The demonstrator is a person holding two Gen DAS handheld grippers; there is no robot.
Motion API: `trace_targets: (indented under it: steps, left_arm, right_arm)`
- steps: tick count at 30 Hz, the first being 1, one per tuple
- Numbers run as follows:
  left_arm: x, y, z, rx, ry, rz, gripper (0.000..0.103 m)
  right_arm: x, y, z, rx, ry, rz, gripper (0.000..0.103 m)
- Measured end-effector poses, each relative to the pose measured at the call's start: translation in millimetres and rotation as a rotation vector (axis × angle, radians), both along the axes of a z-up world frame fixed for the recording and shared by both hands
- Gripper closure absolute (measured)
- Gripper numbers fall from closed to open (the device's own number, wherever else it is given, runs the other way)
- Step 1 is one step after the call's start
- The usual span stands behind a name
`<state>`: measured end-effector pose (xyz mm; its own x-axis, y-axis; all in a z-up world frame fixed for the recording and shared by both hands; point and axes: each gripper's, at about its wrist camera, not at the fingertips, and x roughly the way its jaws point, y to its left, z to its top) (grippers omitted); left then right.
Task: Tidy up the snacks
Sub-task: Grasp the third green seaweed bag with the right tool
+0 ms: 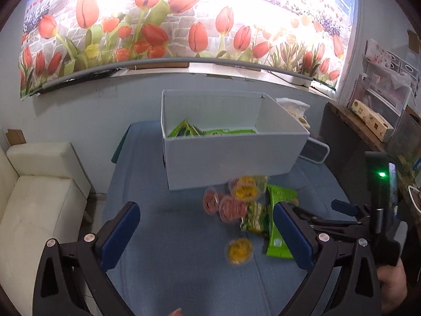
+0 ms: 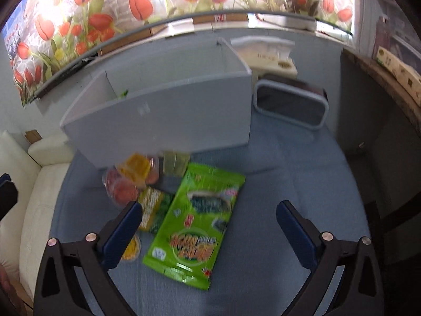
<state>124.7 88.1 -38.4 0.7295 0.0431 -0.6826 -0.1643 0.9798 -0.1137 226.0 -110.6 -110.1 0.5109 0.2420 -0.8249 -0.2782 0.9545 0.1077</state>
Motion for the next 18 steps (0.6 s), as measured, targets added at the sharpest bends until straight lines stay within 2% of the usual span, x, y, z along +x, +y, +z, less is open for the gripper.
trace_targets:
  steps: [3, 9, 14, 18]
  left_arm:
    - [-13, -4, -13, 0.023, 0.029, 0.004, 0.0]
    - [-30, 0, -29, 0.011, 0.053, 0.014, 0.0]
    - [-34, 6, -38, -0.006, 0.066, 0.019, 0.0]
    - [-33, 5, -43, 0.013, 0.074, 0.021, 0.0]
  right_arm:
    - [-5, 6, -17, -0.004, 0.008, -0.007, 0.0]
    - [-8, 14, -37, -0.025, 0.037, -0.026, 0.0]
    - [-10, 25, -48, -0.036, 0.055, 0.0, 0.0]
    - [-7, 30, -59, -0.054, 0.079, 0.004, 0.0]
